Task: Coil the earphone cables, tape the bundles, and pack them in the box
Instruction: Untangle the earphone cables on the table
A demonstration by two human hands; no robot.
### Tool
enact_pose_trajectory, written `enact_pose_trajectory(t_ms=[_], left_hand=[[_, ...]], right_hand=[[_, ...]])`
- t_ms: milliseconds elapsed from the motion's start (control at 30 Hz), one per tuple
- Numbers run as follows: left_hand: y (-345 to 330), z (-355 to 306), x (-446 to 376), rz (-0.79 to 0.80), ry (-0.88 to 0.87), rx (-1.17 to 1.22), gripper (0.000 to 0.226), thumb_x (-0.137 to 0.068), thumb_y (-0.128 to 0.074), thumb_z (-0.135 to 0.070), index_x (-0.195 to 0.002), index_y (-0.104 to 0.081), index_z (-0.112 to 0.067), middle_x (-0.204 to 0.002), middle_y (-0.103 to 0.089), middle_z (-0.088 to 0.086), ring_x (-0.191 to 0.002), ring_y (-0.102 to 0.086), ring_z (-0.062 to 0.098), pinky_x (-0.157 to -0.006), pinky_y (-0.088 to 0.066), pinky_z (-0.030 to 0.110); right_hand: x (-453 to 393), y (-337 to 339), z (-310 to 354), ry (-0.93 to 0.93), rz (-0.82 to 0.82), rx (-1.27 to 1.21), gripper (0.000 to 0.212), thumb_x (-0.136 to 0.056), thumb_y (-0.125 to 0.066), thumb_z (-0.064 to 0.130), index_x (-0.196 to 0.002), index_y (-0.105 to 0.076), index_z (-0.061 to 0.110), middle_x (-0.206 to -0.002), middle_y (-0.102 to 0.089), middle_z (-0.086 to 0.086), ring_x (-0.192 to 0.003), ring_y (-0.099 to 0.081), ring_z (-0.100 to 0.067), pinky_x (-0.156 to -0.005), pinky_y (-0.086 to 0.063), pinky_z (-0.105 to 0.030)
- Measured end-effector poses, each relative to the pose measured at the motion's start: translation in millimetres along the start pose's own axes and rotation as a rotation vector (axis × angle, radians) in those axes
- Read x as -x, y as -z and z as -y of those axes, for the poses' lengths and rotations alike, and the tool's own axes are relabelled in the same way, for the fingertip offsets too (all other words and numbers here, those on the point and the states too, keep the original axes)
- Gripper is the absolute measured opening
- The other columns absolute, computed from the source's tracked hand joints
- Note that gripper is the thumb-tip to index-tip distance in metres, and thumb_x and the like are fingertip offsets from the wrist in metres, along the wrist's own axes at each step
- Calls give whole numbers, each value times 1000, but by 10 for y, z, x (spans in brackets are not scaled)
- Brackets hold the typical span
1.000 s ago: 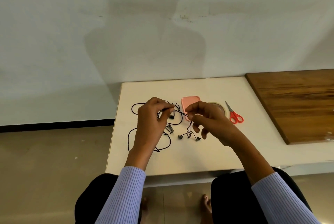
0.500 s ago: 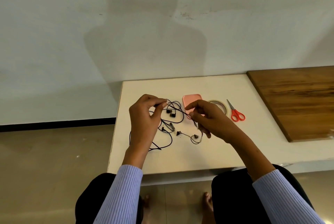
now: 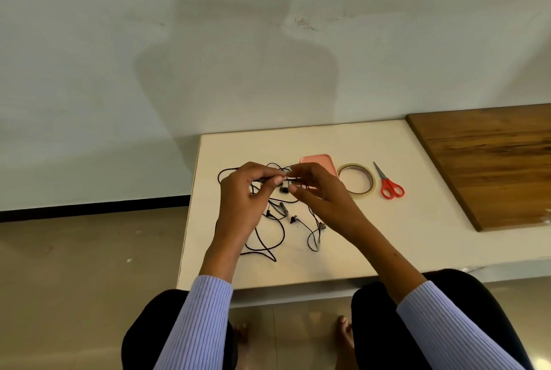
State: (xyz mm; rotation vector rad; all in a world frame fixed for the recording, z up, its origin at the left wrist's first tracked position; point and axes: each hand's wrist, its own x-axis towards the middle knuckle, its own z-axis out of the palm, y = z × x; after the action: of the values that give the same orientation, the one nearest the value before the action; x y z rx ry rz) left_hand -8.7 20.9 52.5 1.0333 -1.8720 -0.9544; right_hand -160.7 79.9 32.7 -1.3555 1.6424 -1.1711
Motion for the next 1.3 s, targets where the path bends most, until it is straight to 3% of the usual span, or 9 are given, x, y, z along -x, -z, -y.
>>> enact_pose_trajectory(t_ms=[133, 267, 467, 700, 867, 933, 1000, 1100, 1300], left_hand=[[16, 9, -20, -7, -1, -28, 10, -83, -69, -10, -89, -75, -15, -87, -69, -3, -84, -63, 4, -76, -42, 5], [77, 40, -24, -12, 11, -41, 9, -83, -69, -11, -88, -75, -16, -85, -69, -6, -83, -63, 1, -75, -41, 4], [176, 99, -6, -57, 58, -25, 8, -82, -70, -12, -87, -75, -17, -87, -70, -6, -83, -63, 2, -76, -43, 6], [197, 154, 24, -76, 45, -68, 10, -82, -70, -9, -86, -75, -17, -86, -71, -3, -82, -63, 3, -75, -44, 5], [50, 187, 20, -56, -145, -368, 28, -82, -69, -6, -106, -72, -20, -107, -70, -4, -99, -58, 16, -86, -47, 27], [-77, 114, 58, 43, -161, -295, 31, -83, -69, -7, -112, -70, -20, -112, -68, -6, -100, -56, 11, -84, -45, 19], [-172, 44, 87, 137, -118, -151, 28, -84, -67, -6, -111, -71, -17, -107, -69, -6, -89, -59, -3, -73, -42, 5], [-232, 45, 85, 147, -92, -63, 19, -84, -67, -7, -98, -75, -17, -86, -72, -1, -79, -61, -2, -61, -44, 7], [-142, 145, 12, 27, -23, -107, 13, -82, -69, -5, -90, -76, -12, -81, -70, -1, -72, -62, 0, -65, -46, 8]], right_hand=[[6, 11, 47, -7, -12, -74, 14, -88, -63, 12, -98, -67, 3, -84, -71, -9, -72, -68, -6, -71, -54, -17], [6, 182, 7, -74, 11, -24, 11, -86, -65, 21, -90, -74, 14, -75, -70, -5, -54, -52, -6, -53, -46, -16], [49, 472, -45, -124, 13, 75, 13, -87, -64, 19, -77, -71, 15, -74, -69, 2, -65, -59, -1, -57, -41, -7], [88, 542, -61, -141, -1, 171, 23, -91, -58, 25, -69, -62, 22, -70, -63, 3, -52, -41, -3, -49, -34, -11], [41, 386, -49, -94, -36, 212, 24, -89, -61, 26, -66, -60, 29, -68, -64, 6, -50, -50, 1, -53, -37, -16], [15, 300, -50, -83, -17, 228, 20, -89, -61, 27, -69, -63, 28, -71, -68, 6, -58, -57, -7, -60, -45, -28], [-1, 229, -34, -67, 2, 223, 18, -89, -62, 27, -71, -65, 23, -59, -62, 16, -55, -53, -5, -58, -42, -22], [-8, 162, -20, -46, 17, 172, 21, -90, -62, 24, -69, -64, 24, -50, -55, 23, -48, -43, 0, -50, -31, -10], [-24, 298, -57, -111, 27, 85, 11, -86, -66, 25, -79, -71, 19, -68, -68, 2, -57, -50, -4, -52, -41, -17]])
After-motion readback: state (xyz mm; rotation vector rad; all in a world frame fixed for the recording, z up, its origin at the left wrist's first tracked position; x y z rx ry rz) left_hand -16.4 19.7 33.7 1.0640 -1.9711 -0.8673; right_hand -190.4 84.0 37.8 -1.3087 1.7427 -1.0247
